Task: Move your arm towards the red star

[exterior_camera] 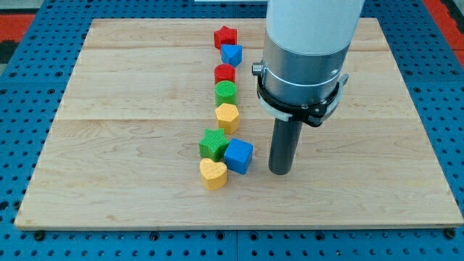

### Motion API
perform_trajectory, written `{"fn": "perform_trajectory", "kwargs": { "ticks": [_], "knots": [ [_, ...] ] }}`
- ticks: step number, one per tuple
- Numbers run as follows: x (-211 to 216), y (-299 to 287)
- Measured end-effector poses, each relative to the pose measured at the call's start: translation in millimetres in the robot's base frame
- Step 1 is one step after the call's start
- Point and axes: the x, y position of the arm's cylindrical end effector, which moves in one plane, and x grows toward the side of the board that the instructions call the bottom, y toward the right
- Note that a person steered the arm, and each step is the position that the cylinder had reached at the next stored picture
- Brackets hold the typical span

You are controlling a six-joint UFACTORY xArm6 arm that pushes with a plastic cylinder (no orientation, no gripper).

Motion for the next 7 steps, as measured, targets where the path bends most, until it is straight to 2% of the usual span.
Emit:
{"fn": "perform_trajectory", "kwargs": {
  "ticks": [4,6,7],
  "knots": [
    [-5.9,4.1],
    [-118.4,51.9],
    [-179.6,55.0]
  ]
}}
